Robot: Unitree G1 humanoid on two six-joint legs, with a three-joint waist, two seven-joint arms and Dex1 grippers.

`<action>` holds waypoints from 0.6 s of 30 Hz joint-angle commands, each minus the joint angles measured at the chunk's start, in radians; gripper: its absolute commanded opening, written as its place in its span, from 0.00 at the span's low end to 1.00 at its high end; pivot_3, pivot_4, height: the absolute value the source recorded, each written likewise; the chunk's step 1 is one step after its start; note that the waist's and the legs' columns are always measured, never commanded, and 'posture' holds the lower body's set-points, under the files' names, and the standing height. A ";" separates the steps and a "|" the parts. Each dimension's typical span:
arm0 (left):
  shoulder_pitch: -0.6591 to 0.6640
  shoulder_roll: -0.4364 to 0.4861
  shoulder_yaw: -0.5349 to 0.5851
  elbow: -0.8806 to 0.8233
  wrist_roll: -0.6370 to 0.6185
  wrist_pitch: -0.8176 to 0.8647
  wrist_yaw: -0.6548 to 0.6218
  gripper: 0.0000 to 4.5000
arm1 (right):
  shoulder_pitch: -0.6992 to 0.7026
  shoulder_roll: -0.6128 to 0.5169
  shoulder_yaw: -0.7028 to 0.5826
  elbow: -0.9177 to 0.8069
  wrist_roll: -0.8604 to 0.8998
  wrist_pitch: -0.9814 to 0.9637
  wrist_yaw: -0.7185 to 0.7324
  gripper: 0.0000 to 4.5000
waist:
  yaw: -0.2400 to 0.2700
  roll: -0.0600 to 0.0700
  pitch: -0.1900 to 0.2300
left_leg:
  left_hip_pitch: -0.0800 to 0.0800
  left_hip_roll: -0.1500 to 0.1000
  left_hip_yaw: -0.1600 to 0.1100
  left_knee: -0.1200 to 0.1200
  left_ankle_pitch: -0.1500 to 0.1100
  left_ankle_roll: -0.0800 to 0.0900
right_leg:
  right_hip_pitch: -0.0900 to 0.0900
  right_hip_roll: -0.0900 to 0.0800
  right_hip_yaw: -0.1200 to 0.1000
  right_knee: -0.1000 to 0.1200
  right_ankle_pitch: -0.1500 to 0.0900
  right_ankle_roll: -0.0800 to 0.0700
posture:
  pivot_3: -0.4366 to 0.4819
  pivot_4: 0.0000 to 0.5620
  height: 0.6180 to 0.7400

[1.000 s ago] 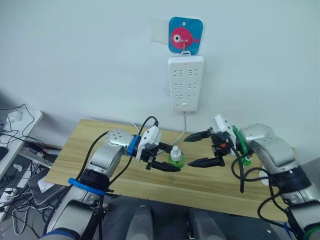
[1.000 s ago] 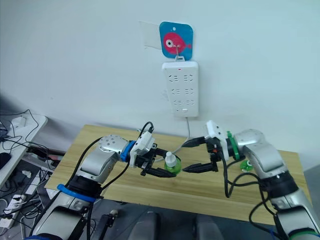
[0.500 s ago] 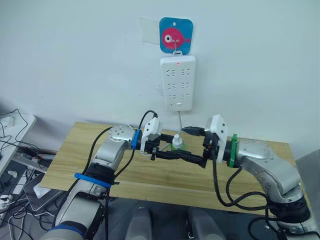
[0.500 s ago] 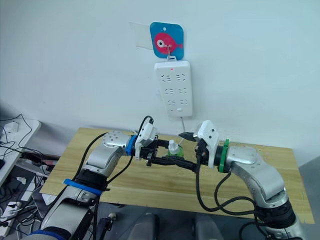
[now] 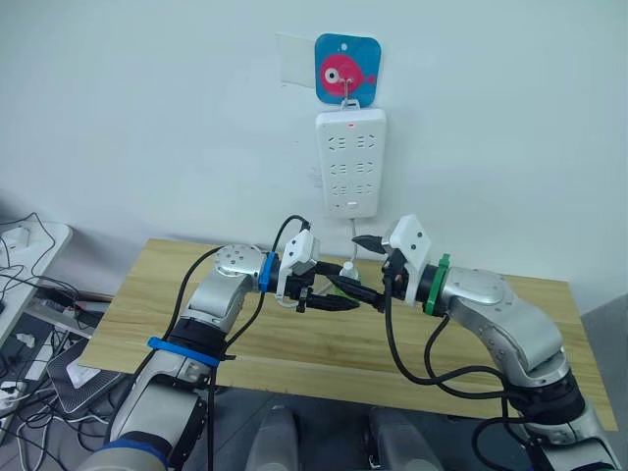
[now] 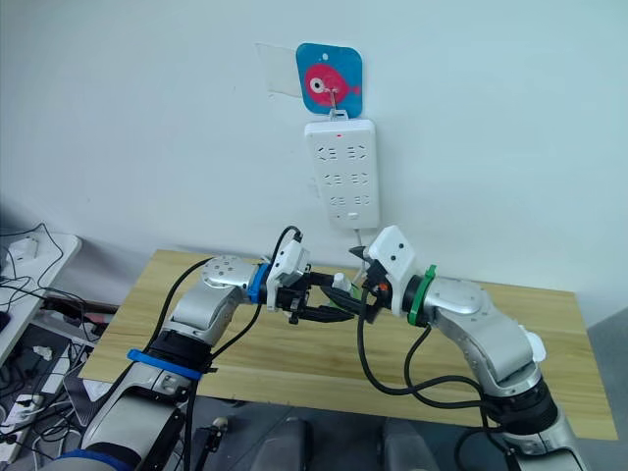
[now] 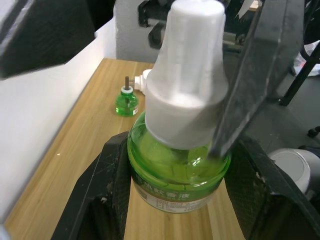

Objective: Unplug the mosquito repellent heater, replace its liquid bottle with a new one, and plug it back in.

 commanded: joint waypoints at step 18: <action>-0.014 -0.004 0.028 -0.019 -0.008 -0.022 -0.028 0.50 | -0.008 0.018 -0.015 -0.008 0.098 0.005 0.024 0.99 | -0.006 0.000 -0.001 | 0.001 0.000 0.000 0.000 0.000 0.000 | 0.000 0.001 0.001 0.002 0.000 0.000 | 0.56 0.25 1.00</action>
